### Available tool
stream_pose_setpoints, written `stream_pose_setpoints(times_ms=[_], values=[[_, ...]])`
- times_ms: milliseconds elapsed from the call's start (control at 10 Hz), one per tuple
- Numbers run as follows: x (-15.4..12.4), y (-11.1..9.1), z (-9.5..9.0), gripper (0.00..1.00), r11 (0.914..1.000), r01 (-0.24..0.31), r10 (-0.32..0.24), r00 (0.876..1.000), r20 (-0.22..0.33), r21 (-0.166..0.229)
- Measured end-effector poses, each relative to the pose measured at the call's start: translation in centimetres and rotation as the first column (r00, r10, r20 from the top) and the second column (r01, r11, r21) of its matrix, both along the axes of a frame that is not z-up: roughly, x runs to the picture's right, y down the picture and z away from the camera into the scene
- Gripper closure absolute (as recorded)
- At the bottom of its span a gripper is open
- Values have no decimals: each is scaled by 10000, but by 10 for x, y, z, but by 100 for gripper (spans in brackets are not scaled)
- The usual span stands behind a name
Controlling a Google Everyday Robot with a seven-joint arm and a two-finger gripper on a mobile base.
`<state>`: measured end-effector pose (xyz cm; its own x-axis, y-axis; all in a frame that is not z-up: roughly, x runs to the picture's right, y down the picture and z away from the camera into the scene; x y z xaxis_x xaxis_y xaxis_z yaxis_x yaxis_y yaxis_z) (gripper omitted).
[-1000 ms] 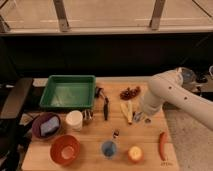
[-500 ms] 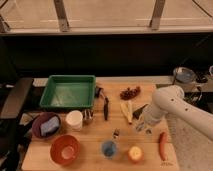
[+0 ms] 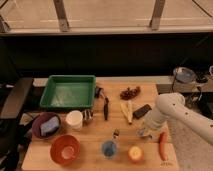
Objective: Place towel in table surface
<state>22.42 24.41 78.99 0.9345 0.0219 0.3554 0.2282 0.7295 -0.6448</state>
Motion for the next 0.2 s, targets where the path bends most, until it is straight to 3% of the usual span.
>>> stream_pose_setpoints(times_ms=[200], values=[[1,0,0,26,10000,-45,45,10000,-69,-58]])
